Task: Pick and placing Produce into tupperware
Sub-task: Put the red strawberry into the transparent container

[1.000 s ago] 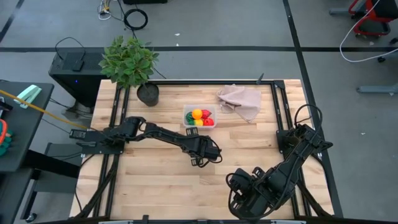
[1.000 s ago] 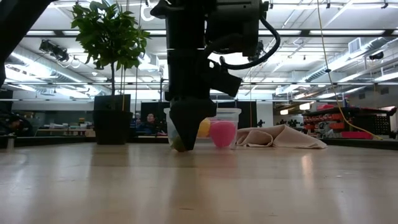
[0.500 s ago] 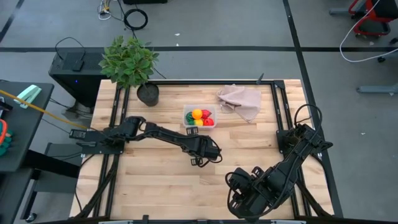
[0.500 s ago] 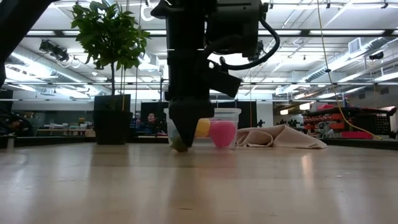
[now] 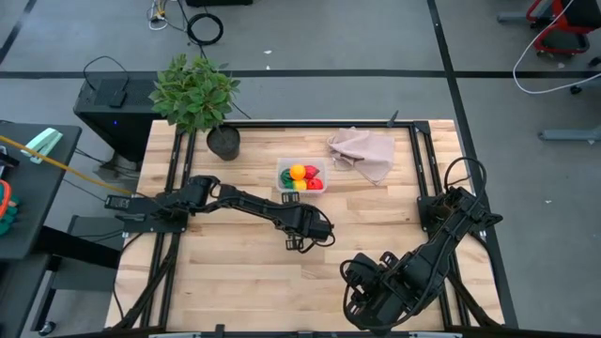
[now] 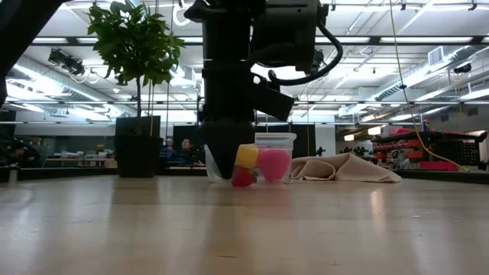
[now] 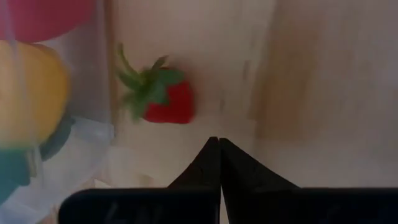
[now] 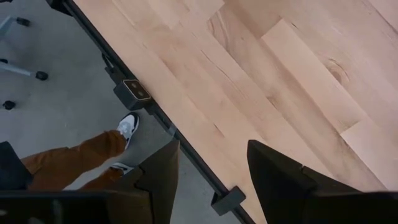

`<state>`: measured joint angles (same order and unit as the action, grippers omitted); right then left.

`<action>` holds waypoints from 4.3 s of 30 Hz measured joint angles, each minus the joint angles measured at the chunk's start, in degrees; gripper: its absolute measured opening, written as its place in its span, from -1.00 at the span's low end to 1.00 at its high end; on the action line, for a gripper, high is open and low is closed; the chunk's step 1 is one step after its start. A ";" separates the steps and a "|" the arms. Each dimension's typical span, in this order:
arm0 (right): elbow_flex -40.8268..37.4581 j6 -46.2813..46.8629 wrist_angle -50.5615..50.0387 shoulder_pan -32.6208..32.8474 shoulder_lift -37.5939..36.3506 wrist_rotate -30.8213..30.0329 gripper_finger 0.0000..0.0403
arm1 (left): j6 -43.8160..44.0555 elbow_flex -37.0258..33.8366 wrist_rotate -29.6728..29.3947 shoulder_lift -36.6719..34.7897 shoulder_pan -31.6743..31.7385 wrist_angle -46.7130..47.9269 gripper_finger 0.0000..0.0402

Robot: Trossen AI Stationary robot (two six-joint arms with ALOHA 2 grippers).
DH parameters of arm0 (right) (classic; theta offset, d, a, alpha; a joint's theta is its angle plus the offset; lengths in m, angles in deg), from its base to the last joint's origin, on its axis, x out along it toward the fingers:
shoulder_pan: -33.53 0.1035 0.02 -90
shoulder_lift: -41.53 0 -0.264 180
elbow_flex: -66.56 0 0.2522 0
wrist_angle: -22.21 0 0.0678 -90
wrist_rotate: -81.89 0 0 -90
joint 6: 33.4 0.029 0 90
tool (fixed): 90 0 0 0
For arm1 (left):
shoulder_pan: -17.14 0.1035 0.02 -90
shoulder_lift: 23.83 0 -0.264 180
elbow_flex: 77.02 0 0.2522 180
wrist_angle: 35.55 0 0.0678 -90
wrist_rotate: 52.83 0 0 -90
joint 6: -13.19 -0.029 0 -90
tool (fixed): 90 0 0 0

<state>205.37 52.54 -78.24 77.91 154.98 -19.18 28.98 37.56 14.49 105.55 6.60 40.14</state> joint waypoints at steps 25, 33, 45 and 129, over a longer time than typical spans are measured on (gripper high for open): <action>0.00 -0.57 -0.03 0.00 0.00 -0.02 -0.03 | -1.16 16.99 -0.23 -0.10 -1.15 6.96 -0.73; 0.00 -0.58 -0.01 0.00 0.00 -0.02 -0.03 | -0.98 14.02 0.46 -0.07 -0.25 4.42 -0.09; 0.00 -0.19 0.03 -0.30 0.00 0.01 -0.03 | -1.38 13.92 -2.03 -0.03 -0.23 1.37 0.19; 0.00 -0.84 1.68 -2.59 0.00 1.53 -0.03 | -6.33 4.85 -4.95 7.02 1.82 -0.48 -0.69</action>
<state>205.37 51.70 -76.57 75.32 154.98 -17.65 22.65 42.41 9.54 112.57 8.43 39.66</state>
